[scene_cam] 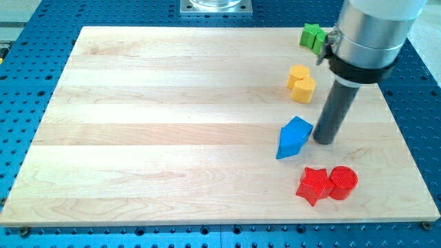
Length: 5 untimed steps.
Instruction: Slightly move the hexagon to the top left of the heart
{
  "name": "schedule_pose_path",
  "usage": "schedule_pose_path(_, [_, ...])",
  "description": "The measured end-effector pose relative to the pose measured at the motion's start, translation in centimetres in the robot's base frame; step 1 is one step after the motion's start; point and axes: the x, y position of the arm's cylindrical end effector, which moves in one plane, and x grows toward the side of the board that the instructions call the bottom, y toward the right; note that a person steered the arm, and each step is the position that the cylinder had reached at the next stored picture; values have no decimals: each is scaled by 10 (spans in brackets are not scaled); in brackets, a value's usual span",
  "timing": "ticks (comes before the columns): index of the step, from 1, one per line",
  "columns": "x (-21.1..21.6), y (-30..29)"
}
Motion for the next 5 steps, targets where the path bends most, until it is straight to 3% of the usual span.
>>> schedule_pose_path(1, [-26, 41])
schedule_pose_path(3, [-78, 66])
schedule_pose_path(4, [-91, 63])
schedule_pose_path(5, [-66, 73])
